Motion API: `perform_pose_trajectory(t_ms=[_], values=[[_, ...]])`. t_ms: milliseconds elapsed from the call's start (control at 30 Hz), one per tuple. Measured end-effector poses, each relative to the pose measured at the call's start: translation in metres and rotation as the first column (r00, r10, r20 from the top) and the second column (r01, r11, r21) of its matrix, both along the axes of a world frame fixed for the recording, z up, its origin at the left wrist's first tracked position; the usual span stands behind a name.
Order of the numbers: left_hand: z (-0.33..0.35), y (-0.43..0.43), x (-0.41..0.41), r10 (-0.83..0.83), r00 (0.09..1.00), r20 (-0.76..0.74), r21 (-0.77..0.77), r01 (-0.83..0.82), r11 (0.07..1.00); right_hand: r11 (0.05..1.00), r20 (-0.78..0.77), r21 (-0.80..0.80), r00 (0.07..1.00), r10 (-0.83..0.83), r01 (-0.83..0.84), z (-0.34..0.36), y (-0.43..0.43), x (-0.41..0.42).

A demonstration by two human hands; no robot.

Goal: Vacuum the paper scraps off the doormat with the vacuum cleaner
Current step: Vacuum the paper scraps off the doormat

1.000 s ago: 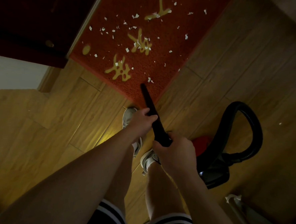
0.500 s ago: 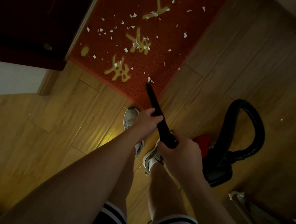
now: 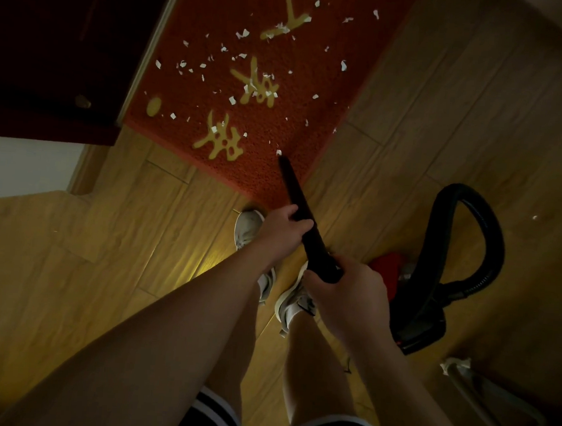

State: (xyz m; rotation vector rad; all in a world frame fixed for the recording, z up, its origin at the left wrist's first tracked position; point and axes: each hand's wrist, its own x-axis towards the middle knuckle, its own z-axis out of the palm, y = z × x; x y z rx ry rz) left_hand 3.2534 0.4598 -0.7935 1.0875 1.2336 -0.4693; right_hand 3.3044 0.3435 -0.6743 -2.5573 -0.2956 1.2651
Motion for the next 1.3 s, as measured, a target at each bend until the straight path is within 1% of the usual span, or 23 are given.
perform_pose_trajectory(t_ms=[200,433,867,1067,1167,1300], values=[[-0.006,0.007,0.000,-0.019,1.000,0.007,0.003,0.019,1.000,1.000,0.005,0.002,1.000,0.002,-0.002,-0.005,0.007,-0.001],[-0.008,0.016,0.000,-0.001,1.000,0.014,0.005,0.001,1.000,1.000,0.012,0.016,1.000,-0.002,0.002,-0.007,0.015,-0.001],[-0.006,0.050,-0.002,0.016,1.000,0.002,-0.003,-0.016,1.000,1.000,-0.021,0.029,1.000,-0.005,0.005,-0.009,0.047,-0.001],[-0.003,0.065,-0.006,0.001,1.000,-0.016,0.023,-0.001,1.000,0.999,-0.038,0.032,0.999,0.013,-0.012,-0.011,0.061,-0.001],[-0.005,0.070,-0.009,0.033,0.999,-0.027,0.041,-0.032,0.999,0.999,-0.056,0.043,0.998,0.035,-0.033,-0.012,0.066,0.002],[-0.009,0.074,-0.009,0.101,0.994,-0.032,0.017,-0.101,0.995,0.997,-0.070,0.045,0.995,0.069,-0.066,-0.019,0.071,0.007]])
